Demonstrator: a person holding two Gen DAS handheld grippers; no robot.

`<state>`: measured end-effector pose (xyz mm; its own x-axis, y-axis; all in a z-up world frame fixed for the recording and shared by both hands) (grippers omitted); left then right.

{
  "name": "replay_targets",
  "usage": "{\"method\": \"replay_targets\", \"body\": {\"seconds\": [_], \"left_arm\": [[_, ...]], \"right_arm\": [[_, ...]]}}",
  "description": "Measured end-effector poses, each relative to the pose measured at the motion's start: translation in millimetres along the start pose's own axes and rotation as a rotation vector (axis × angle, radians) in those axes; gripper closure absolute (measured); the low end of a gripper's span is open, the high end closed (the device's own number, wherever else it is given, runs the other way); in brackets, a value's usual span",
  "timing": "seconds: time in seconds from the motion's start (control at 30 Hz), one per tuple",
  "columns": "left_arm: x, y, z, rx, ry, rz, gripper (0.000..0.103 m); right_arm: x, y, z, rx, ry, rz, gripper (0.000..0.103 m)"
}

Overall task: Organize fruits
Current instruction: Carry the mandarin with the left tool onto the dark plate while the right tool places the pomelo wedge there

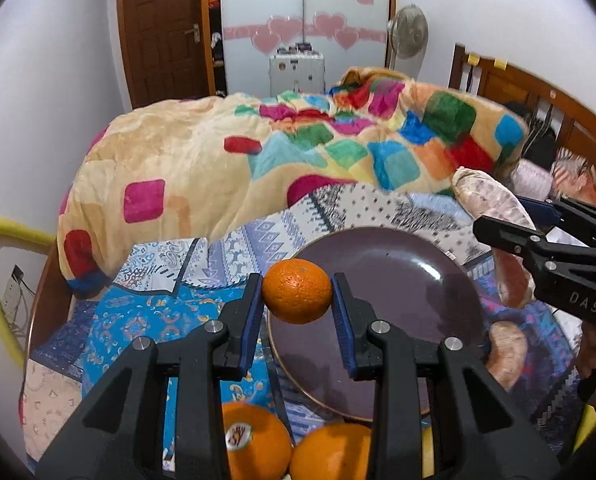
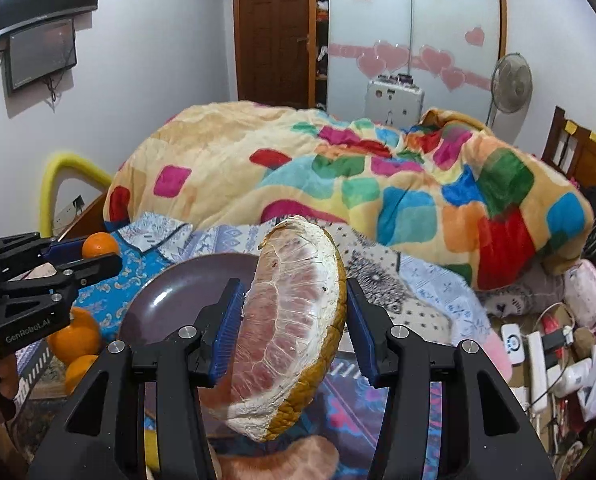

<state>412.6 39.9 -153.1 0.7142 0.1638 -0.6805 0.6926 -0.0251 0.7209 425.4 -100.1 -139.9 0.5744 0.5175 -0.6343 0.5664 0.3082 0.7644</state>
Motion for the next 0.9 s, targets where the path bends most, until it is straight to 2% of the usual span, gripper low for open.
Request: {"method": "replay_targets", "body": {"seconds": [0.3, 0.47, 0.63, 0.7, 0.83, 0.9], "left_arm": [[36.0, -8.6, 11.0, 0.035, -0.023, -0.118, 0.070], [43.8, -11.1, 17.4, 0.064, -0.016, -0.144, 0.070], [50.6, -14.6, 21.3, 0.090, -0.016, -0.169, 0.069], [53.6, -15.9, 21.3, 0.088, -0.020, -0.181, 0.066], [52.0, -11.7, 17.8, 0.068, -0.014, -0.164, 0.045], [47.8, -9.4, 15.1, 0.059, -0.011, -0.151, 0.045]], "right_arm": [[41.0, -13.4, 0.6, -0.015, 0.012, -0.107, 0.056], [56.5, -21.2, 3.4, -0.013, 0.017, -0.168, 0.056], [63.3, -24.1, 3.5, -0.025, 0.010, -0.188, 0.056], [65.3, -25.0, 3.1, -0.027, 0.014, -0.199, 0.055], [64.2, -23.9, 1.9, -0.038, -0.001, -0.195, 0.055], [58.1, -20.2, 1.0, -0.042, -0.001, -0.179, 0.055]]}}
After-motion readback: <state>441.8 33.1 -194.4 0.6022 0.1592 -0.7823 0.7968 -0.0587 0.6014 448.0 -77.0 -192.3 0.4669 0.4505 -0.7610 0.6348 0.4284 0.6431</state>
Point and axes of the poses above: each gripper's, at about its wrist camera, not at the fingertips, and x roughly the way its jaws point, z to its right, y to its top, the point moved 9 cm from there along x, roughly the way its jaws point, and after that the axes turned 10 degrees about y, right-handed, at the moved point
